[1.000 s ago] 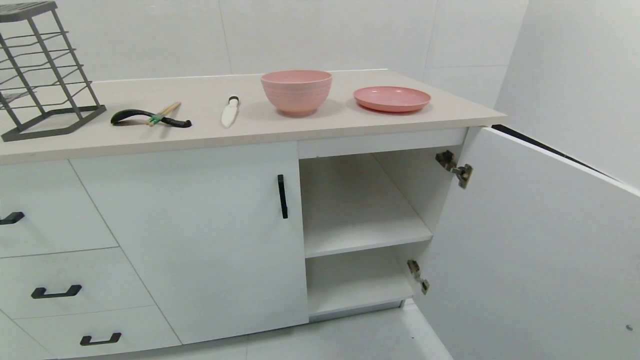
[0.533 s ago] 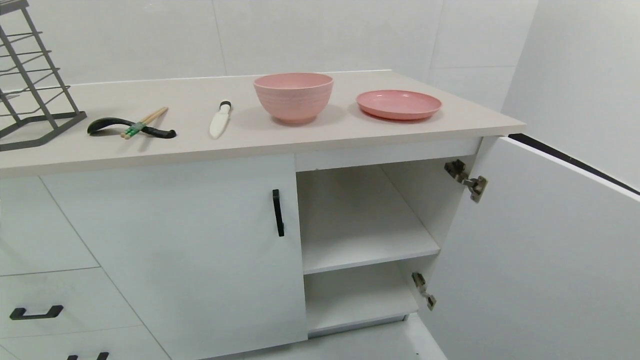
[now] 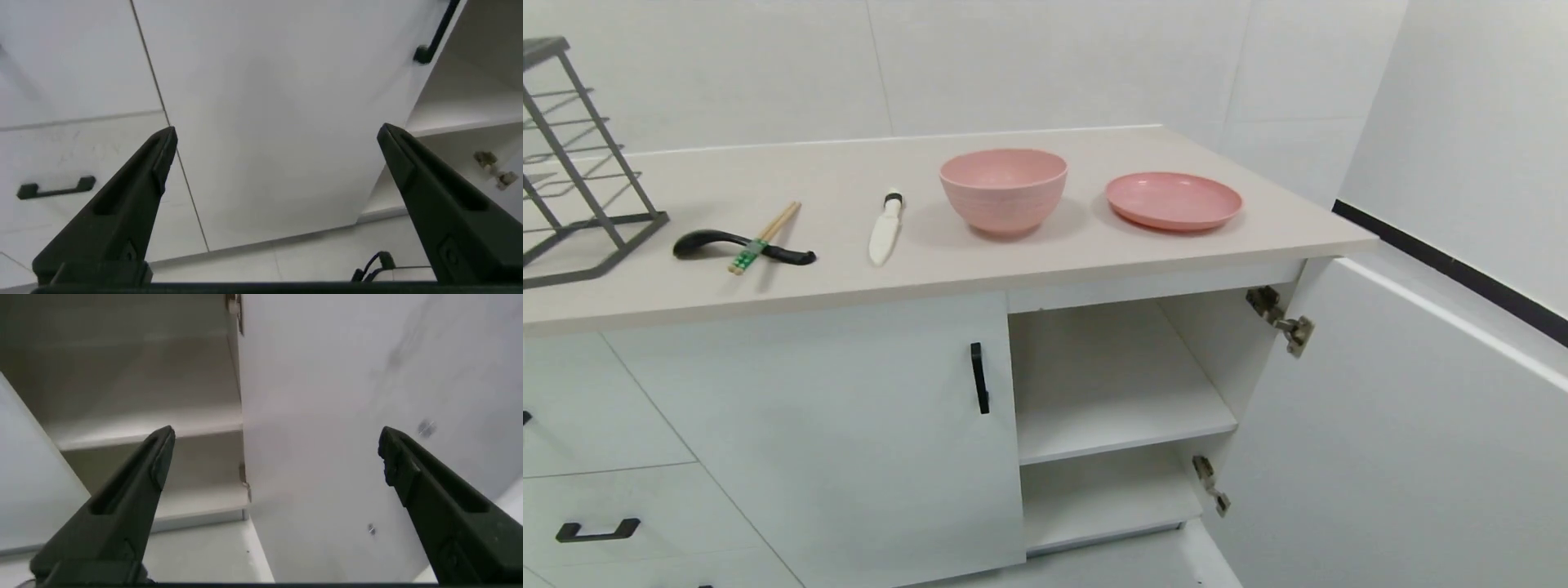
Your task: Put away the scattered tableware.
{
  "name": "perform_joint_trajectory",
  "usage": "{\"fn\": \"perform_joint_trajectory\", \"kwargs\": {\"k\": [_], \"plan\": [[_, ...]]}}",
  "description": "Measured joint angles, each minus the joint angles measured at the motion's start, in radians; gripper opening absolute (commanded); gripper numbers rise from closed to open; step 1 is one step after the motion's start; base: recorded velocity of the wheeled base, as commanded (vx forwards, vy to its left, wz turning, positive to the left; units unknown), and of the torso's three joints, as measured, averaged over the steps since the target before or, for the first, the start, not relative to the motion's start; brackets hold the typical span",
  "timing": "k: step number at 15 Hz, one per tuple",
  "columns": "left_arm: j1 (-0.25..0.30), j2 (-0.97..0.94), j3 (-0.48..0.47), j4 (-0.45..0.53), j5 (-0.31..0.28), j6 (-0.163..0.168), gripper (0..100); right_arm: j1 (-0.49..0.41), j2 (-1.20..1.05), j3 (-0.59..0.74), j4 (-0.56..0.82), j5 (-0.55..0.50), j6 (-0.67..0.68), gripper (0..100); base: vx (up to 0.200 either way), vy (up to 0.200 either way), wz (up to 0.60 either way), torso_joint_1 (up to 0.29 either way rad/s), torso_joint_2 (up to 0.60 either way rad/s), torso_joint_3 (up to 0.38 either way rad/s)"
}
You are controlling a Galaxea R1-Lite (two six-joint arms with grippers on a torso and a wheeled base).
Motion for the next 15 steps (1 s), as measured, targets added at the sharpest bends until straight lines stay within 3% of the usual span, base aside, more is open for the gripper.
{"fn": "perform_joint_trajectory", "kwargs": {"k": [15], "plan": [[0.0,0.0,0.0,0.002,0.0,0.0,100,0.0,0.0,0.0,0.002,0.0,0.0,100,0.0,0.0,0.0,0.015,-0.04,-0.016]]}}
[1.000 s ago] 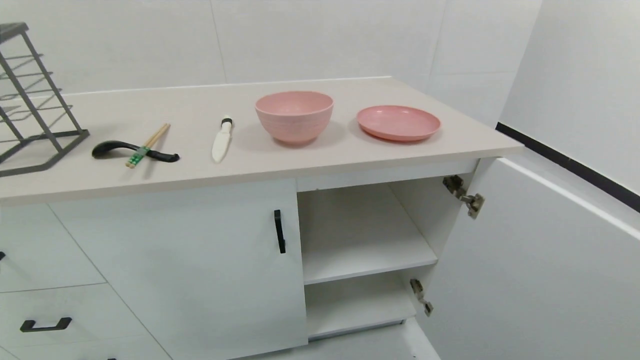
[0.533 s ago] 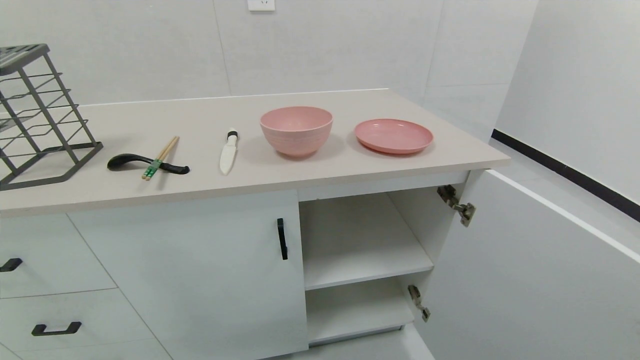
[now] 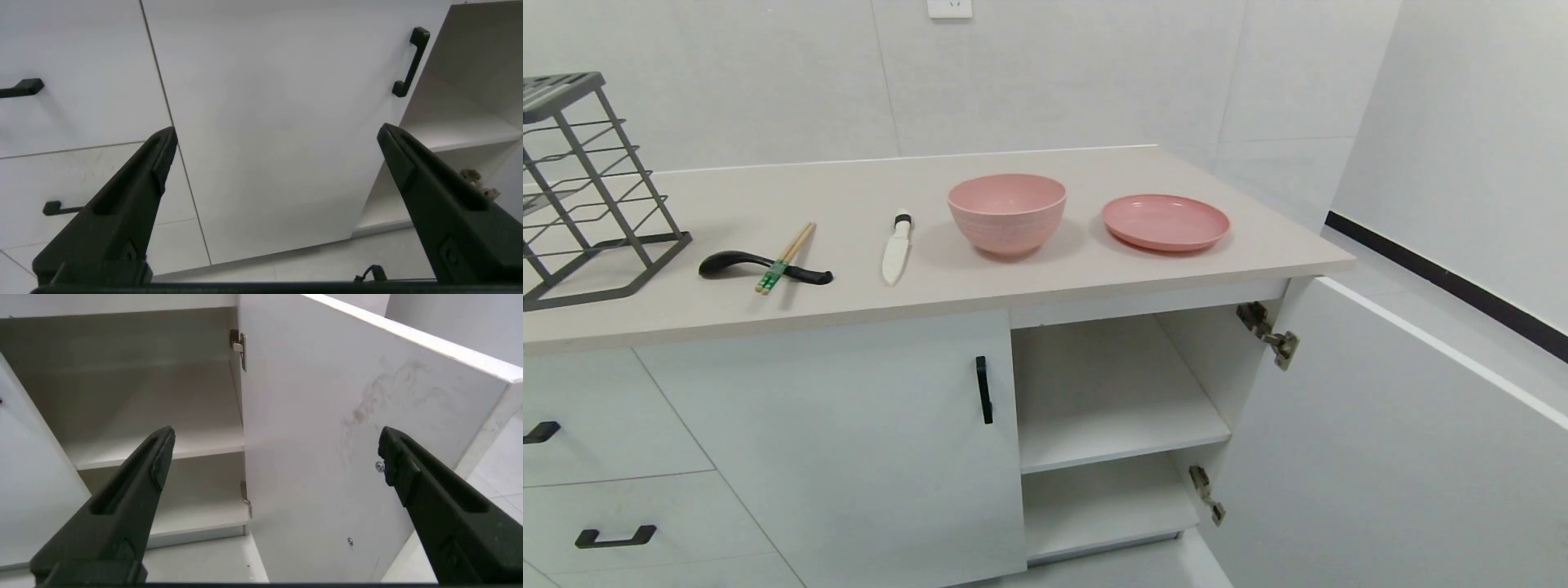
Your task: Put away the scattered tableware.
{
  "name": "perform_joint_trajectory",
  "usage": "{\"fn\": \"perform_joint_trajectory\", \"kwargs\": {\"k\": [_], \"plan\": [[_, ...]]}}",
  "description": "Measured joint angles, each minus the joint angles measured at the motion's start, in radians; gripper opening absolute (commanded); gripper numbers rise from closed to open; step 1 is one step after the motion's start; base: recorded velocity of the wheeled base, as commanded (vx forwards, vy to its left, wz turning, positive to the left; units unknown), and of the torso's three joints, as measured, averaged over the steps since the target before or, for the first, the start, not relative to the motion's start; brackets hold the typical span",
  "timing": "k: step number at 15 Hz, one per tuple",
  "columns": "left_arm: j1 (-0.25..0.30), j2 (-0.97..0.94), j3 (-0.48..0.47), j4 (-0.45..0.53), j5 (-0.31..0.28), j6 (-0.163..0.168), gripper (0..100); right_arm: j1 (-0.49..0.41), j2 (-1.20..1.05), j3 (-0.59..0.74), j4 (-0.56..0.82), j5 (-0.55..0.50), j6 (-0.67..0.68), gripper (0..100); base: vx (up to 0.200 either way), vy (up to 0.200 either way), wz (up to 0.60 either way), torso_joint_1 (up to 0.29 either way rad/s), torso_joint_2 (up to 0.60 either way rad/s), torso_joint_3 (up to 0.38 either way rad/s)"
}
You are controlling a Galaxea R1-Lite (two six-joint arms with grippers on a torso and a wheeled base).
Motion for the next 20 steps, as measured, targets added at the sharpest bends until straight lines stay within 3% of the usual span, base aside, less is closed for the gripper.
{"fn": "perform_joint_trajectory", "kwargs": {"k": [4,13,20], "plan": [[0.0,0.0,0.0,0.0,0.0,0.0,100,0.0,0.0,0.0,0.0,0.0,0.0,100,0.0,0.0,0.0,0.116,-0.36,-0.188],[0.0,0.0,0.0,0.0,0.0,0.0,100,0.0,0.0,0.0,0.0,0.0,0.0,100,0.0,0.0,0.0,0.265,-0.48,-0.248],[0.0,0.0,0.0,0.0,0.0,0.0,100,0.0,0.0,0.0,0.0,0.0,0.0,100,0.2,0.0,0.0,0.264,-0.53,-0.272]]}}
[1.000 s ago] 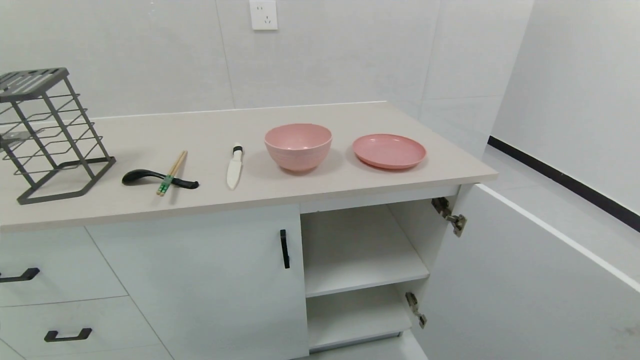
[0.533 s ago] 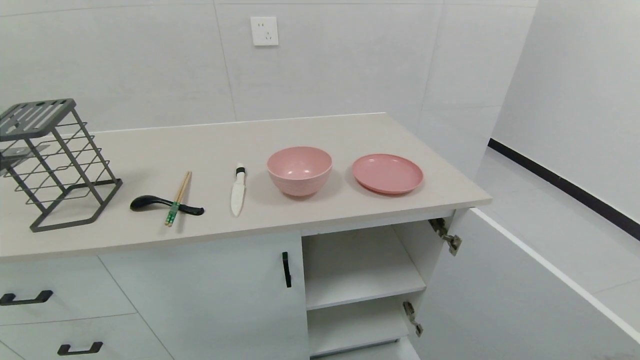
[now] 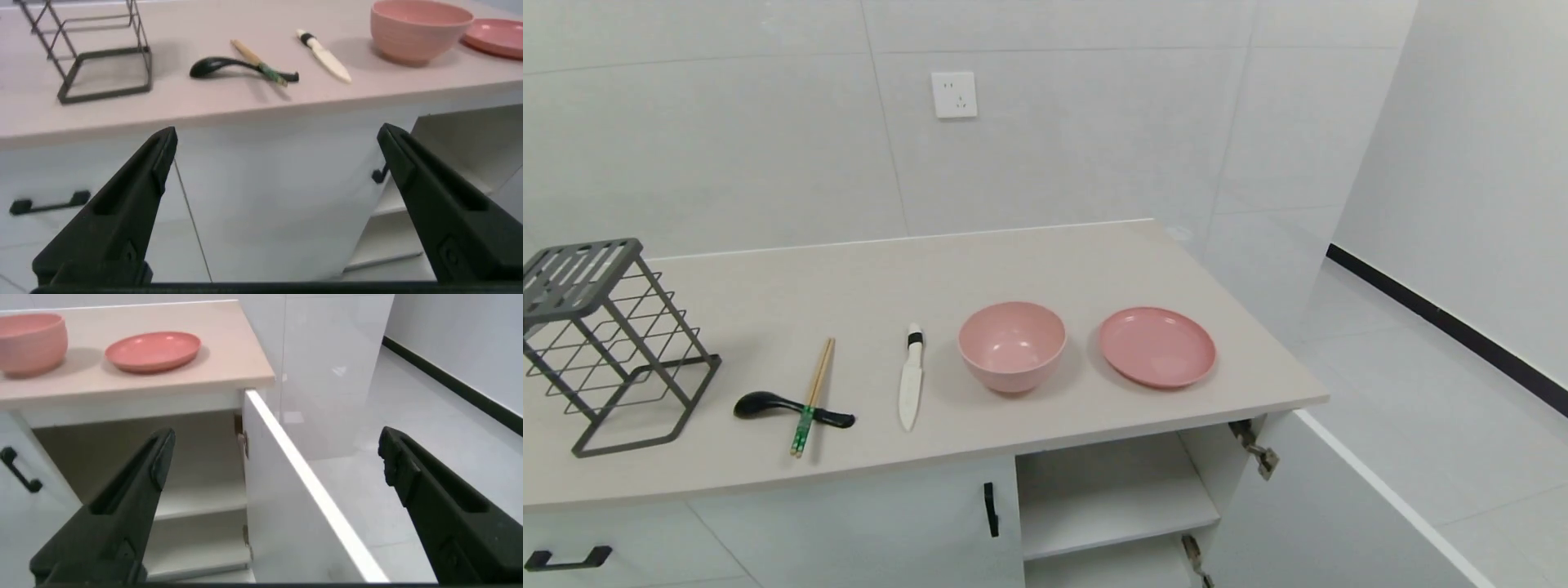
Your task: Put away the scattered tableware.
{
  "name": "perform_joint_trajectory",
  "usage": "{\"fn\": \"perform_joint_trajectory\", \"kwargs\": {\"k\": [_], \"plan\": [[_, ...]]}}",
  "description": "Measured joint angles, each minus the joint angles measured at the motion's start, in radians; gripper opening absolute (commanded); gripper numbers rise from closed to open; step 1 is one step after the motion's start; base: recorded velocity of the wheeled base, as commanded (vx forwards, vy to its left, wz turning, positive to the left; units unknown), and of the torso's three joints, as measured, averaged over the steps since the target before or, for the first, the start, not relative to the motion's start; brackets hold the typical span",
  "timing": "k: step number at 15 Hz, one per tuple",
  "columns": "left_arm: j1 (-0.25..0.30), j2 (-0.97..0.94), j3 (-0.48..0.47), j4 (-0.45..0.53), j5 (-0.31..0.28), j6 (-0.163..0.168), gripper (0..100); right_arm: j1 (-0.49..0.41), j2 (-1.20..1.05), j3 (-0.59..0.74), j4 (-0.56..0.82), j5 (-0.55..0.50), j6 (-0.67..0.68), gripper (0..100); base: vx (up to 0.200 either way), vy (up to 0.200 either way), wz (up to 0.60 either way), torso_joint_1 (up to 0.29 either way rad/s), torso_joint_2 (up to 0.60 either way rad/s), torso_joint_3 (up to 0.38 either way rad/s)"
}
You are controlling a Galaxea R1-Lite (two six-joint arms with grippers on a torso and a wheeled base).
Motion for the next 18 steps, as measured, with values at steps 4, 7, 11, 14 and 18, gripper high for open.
{"fn": "perform_joint_trajectory", "kwargs": {"k": [4,7,11,14,18], "plan": [[0.0,0.0,0.0,0.0,0.0,0.002,100,0.0,0.0,0.0,0.0,0.0,0.0,100,0.1,0.0,0.0,0.123,-0.23,-0.115],[0.0,0.0,0.0,0.0,0.0,0.0,100,0.0,0.0,0.0,0.0,0.0,0.0,100,0.0,0.0,0.0,0.0,0.0,0.0],[0.0,0.0,0.0,0.0,-0.001,0.0,100,0.0,0.0,0.0,0.0,0.0,0.001,100,0.0,0.0,0.0,0.0,0.0,0.0],[0.0,0.0,0.0,0.0,-0.004,0.002,100,0.0,0.0,0.0,0.0,0.001,0.001,100,0.0,0.0,0.0,0.0,0.0,0.0],[0.0,0.0,0.0,-0.001,-0.006,0.006,100,0.0,0.0,0.0,-0.002,0.001,-0.005,100,0.0,0.0,0.0,0.0,0.0,0.0]]}}
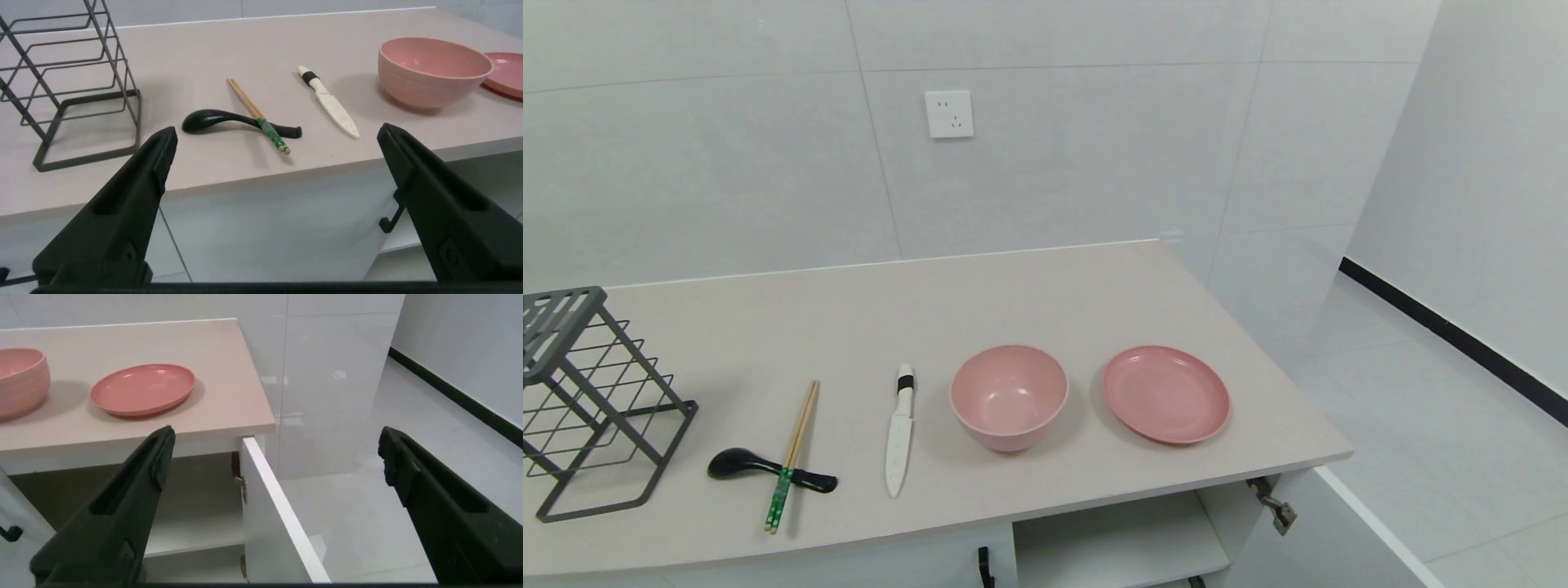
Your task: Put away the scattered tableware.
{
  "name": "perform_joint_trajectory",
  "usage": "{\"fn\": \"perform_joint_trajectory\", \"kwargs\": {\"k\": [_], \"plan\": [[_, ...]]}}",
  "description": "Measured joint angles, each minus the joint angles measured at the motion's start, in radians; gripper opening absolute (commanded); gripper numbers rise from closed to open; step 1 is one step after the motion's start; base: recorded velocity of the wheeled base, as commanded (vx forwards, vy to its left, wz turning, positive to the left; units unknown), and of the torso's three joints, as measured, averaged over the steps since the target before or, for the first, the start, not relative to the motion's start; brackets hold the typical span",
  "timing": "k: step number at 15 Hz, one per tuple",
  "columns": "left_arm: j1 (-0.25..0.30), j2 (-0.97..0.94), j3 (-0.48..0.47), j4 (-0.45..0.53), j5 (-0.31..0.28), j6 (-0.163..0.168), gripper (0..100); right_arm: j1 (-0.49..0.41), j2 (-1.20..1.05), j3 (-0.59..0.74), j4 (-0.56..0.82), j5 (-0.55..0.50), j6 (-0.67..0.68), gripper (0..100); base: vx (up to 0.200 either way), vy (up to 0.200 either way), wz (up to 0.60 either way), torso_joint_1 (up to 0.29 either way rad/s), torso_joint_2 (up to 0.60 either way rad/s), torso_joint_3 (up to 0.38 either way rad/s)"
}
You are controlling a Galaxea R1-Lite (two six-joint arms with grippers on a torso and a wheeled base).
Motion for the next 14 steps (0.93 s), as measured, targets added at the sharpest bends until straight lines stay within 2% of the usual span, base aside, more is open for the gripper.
{"fn": "perform_joint_trajectory", "kwargs": {"k": [3,5,7,8,14], "plan": [[0.0,0.0,0.0,0.0,0.0,0.006,100,0.0,0.0,0.0,-0.039,0.001,0.001,100,0.0,0.0,0.0,0.0,0.0,0.0],[0.0,0.0,0.0,0.0,0.0,0.007,100,-0.001,0.0,-0.014,-0.171,0.049,-0.007,100,0.0,0.0,0.0,0.0,0.0,0.0],[0.0,0.0,0.0,0.0,0.0,0.007,100,-0.002,0.003,-0.061,-0.102,0.241,-0.011,100,0.0,0.0,0.0,0.0,0.0,0.0],[0.0,0.0,0.0,0.0,0.0,0.008,100,-0.003,0.014,-0.095,-0.068,0.298,-0.011,100,0.0,0.0,0.0,0.0,0.0,0.0],[0.0,0.0,0.0,0.0,0.001,0.011,100,0.051,0.3,-0.271,-0.052,0.391,-0.017,100,0.0,0.0,0.0,0.0,0.0,0.0]]}}
